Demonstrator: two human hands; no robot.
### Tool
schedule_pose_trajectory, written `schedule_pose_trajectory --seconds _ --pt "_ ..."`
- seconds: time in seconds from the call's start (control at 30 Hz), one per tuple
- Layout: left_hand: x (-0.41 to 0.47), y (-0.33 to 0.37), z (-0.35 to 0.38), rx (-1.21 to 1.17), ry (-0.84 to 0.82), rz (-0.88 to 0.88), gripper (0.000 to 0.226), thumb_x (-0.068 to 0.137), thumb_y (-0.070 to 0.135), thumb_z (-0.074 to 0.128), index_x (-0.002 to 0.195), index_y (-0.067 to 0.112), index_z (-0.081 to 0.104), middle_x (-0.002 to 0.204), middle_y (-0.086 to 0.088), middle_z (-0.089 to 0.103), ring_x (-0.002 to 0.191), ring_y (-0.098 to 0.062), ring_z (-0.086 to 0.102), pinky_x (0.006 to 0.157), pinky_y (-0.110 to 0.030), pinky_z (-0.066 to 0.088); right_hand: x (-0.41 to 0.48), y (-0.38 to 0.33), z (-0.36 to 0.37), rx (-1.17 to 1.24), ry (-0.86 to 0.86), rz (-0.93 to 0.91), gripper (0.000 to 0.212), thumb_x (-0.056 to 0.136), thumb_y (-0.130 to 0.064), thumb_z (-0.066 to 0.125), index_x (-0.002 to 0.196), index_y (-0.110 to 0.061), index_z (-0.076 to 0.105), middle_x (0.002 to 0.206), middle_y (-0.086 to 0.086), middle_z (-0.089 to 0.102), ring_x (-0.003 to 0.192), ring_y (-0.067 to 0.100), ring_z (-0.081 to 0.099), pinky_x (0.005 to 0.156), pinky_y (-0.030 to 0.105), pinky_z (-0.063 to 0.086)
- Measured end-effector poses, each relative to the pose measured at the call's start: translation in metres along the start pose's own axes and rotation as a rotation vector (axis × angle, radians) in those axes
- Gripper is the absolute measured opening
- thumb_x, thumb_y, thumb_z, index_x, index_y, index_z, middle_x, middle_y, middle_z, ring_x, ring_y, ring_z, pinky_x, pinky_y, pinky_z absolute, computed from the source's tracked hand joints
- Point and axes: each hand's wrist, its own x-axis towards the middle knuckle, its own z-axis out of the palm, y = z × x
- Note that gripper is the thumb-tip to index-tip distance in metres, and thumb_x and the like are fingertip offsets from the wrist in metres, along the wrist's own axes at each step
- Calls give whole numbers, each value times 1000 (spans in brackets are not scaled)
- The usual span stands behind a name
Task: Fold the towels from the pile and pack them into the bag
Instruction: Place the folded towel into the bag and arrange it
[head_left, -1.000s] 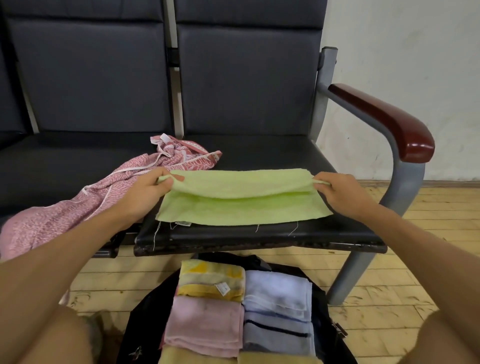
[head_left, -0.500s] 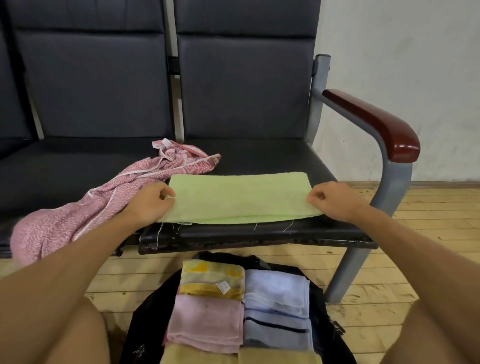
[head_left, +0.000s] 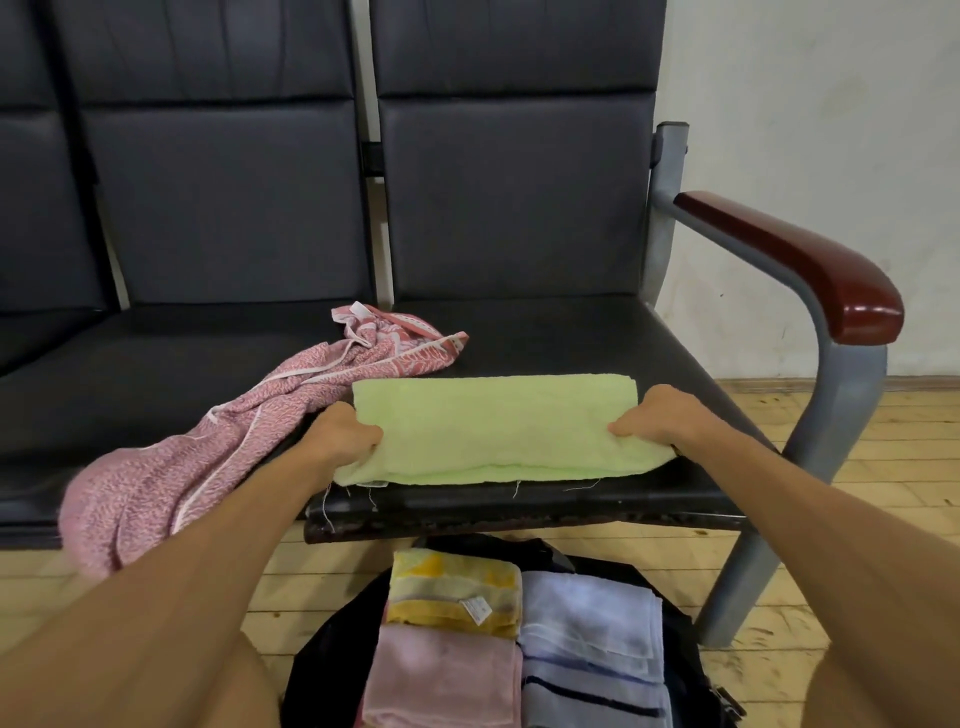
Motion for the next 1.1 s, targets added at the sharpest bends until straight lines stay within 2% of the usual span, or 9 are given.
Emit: schedule_pose_trajectory --seconds 0.1,0.2,0.27,0.37,0.5,0.7,0.83,0.97,1.1 --pt "-12 -1 -19 -281 -51 -124 19 83 -4 65 101 -4 58 96 -18 65 81 -29 61 58 -31 54 -6 -2 -3 219 -175 53 36 82 -17 78 105 -3 54 108 9 58 98 24 55 78 33 51" --pt "-28 2 -39 -624 -122 -200 35 81 3 72 113 -4 60 100 -19 69 80 -29 67 61 -34 58 -16 -3 -10 374 -361 108 29 77 -7 80 96 -2 59 85 11 53 69 18 50 53 25 49" --pt "-38 12 -47 -751 -130 -169 28 85 11 70 111 1 62 102 -18 69 81 -27 67 64 -33 58 -22 -4 -13 392 -362 103 23 83 -12 76 96 1 60 78 11 53 59 15 47 46 23 45" --pt "-54 42 -47 -819 -155 -107 15 93 12 62 104 2 59 94 -17 67 79 -26 65 59 -32 57 -24 0 -13 387 -319 80 28 94 -21 64 108 4 63 89 16 65 64 19 58 51 25 48" --pt "-62 83 -29 -735 -178 -35 28 95 10 56 122 4 52 111 -21 65 93 -29 66 67 -37 56 -24 9 -13 401 -288 69 24 97 -17 59 110 3 63 103 18 72 69 20 66 53 24 53" --pt "-74 132 28 -481 -287 78 3 89 11 55 93 11 54 95 -12 60 82 -24 60 70 -35 51 -23 16 -12 473 -305 44 21 95 -13 61 109 3 65 99 14 73 76 19 69 67 26 56" --pt "-76 149 66 -310 -316 207 12 86 10 53 74 12 50 69 -6 42 62 -17 42 57 -31 35 -23 14 -7 461 -269 38 20 95 -12 61 108 2 64 88 11 71 65 15 66 63 25 55" --pt "-82 149 95 -161 -451 242 2 88 14 53 86 13 54 79 -10 45 70 -20 46 60 -31 39 -22 15 -5 452 -243 43 21 95 -14 61 109 1 63 91 12 72 64 16 66 63 26 57" --pt "-92 141 100 -292 -634 250 22 101 19 46 116 6 54 95 -16 61 77 -26 67 68 -31 56 -26 16 -6 443 -207 55 24 100 -12 48 106 4 65 84 11 68 57 16 62 54 22 51"
